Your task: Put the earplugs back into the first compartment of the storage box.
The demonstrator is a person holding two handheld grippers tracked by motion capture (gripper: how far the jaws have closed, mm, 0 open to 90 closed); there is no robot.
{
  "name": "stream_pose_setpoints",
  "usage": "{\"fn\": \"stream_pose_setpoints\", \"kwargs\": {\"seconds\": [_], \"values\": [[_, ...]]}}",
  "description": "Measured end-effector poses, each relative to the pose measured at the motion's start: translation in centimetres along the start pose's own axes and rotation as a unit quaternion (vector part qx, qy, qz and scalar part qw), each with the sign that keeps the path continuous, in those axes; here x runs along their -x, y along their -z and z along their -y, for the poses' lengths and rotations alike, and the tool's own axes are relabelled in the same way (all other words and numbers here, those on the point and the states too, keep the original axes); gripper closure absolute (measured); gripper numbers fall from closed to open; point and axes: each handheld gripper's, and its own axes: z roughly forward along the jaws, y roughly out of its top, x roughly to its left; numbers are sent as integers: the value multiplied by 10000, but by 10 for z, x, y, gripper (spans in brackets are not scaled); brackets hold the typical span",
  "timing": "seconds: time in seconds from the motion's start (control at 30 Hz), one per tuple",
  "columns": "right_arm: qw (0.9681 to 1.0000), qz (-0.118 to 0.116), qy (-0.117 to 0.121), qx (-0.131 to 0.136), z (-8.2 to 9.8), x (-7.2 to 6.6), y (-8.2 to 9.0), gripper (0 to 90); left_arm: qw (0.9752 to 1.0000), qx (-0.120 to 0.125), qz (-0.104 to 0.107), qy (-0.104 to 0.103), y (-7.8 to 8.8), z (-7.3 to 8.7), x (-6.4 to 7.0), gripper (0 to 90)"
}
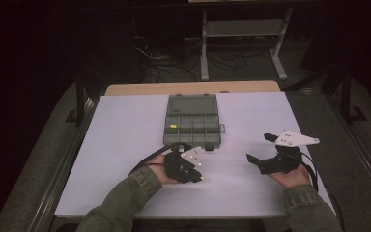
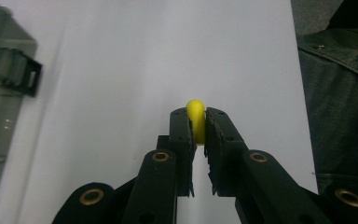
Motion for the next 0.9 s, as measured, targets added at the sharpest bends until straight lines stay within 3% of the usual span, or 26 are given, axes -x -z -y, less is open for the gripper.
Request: {"fn": "stream_pose_setpoints", "kwargs": {"seconds": [0.4, 0.9], "values": [[10000, 3, 3, -14, 0, 0, -1, 0, 9993, 11, -361, 7, 40, -3, -23, 807], [10000, 20, 4, -3, 0, 0, -1, 0, 9954, 125, -825, 479, 78, 5, -75, 808]]}}
